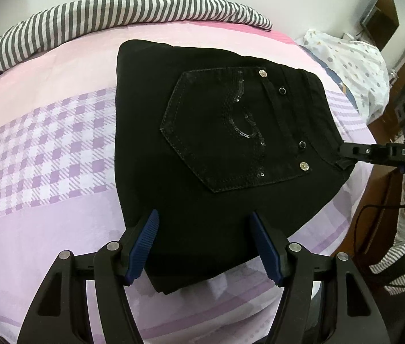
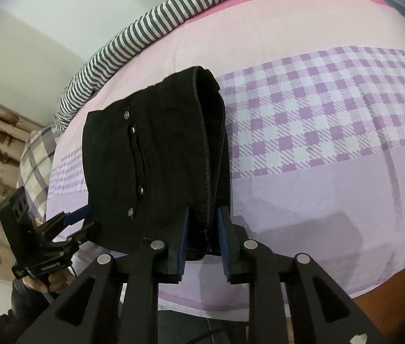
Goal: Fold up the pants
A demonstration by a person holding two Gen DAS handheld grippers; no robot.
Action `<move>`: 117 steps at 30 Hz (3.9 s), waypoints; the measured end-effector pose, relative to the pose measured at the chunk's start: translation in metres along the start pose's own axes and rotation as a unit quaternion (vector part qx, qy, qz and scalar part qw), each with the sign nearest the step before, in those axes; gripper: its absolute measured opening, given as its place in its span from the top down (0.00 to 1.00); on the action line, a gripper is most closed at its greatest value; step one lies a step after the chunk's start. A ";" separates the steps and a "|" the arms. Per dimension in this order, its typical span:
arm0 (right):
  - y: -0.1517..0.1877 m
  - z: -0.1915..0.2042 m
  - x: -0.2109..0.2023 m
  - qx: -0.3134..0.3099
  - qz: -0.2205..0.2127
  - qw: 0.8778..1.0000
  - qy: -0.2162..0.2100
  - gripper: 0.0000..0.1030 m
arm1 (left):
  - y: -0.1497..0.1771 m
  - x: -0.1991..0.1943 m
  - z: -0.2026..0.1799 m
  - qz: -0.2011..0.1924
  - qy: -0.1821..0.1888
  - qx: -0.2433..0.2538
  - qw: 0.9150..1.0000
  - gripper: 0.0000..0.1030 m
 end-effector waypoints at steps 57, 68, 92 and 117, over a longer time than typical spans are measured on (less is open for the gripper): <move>-0.105 0.003 0.040 -0.085 -0.033 0.993 0.068 0.82 | -0.140 0.058 0.033 -0.027 -0.021 -0.080 0.996 0.29; -0.055 0.026 0.012 -0.106 -0.044 0.991 0.067 0.78 | -0.080 0.009 0.017 -0.051 -0.053 -0.008 0.997 0.29; -0.012 0.025 0.016 -0.095 -0.008 0.995 0.041 0.72 | -0.008 0.012 0.017 -0.009 -0.050 -0.039 0.998 0.29; -0.024 -0.022 0.029 -0.026 0.012 0.996 -0.085 0.50 | -0.019 -0.007 0.018 -0.001 0.001 -0.045 0.999 0.29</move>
Point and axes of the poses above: each gripper's, at about its wrist camera, not at the fingertips, and x roughly the way its jaws point, z to its left, y to its underside, the point moved 8 cm from there along x, roughly the way its jaws point, and after that the axes turned 14 degrees about -x, right-handed, at the moved point
